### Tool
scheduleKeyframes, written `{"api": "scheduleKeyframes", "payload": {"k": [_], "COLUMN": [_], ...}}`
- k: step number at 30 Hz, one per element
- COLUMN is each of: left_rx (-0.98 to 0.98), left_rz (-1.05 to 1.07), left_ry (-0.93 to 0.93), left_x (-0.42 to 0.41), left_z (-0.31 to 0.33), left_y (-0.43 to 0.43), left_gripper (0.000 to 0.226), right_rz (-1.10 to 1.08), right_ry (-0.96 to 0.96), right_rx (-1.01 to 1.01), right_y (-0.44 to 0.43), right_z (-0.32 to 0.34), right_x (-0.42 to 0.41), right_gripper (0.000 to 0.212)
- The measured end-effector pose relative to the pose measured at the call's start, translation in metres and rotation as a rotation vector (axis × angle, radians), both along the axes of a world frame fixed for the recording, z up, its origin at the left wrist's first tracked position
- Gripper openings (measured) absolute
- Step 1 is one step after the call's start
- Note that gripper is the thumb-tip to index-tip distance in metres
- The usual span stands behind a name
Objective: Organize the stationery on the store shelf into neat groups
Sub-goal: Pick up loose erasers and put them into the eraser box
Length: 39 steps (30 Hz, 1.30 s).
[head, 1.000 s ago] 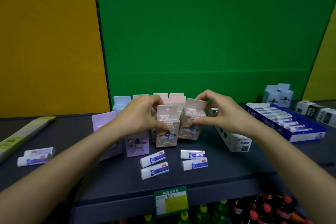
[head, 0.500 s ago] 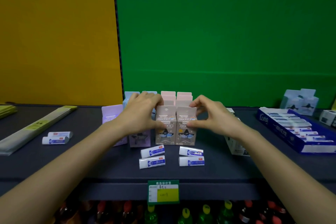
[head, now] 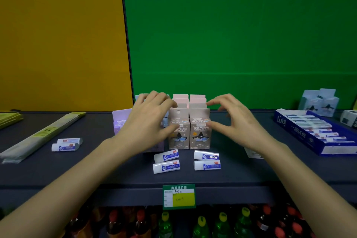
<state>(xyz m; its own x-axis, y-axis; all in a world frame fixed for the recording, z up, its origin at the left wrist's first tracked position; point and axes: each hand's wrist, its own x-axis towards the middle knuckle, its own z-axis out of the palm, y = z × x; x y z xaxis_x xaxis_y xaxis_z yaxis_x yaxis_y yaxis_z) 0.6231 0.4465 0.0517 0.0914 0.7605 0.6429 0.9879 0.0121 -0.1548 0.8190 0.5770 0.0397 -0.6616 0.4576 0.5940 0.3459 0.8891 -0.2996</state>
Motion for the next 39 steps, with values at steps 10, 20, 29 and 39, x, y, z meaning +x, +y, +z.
{"api": "scheduleKeyframes", "payload": {"k": [10, 20, 29, 39], "left_rx": [-0.433, -0.767, -0.545, -0.417], "left_rz": [-0.049, 0.061, 0.112, -0.14], "left_ry": [-0.178, -0.142, -0.102, -0.019], "left_x": [0.007, 0.016, 0.031, 0.066], "left_z": [-0.049, -0.037, -0.038, -0.049], "left_y": [-0.044, -0.024, -0.02, 0.021], "left_gripper": [0.076, 0.032, 0.03, 0.023], "right_rz": [0.129, 0.052, -0.028, -0.2], "right_ry": [-0.248, -0.487, -0.436, -0.267], "right_rx": [-0.024, 0.051, -0.074, -0.161], "right_y": [-0.034, -0.044, -0.05, -0.052], "right_z": [-0.025, -0.041, -0.037, -0.042], "right_x": [0.028, 0.028, 0.055, 0.084], "right_gripper": [0.015, 0.03, 0.014, 0.01]}}
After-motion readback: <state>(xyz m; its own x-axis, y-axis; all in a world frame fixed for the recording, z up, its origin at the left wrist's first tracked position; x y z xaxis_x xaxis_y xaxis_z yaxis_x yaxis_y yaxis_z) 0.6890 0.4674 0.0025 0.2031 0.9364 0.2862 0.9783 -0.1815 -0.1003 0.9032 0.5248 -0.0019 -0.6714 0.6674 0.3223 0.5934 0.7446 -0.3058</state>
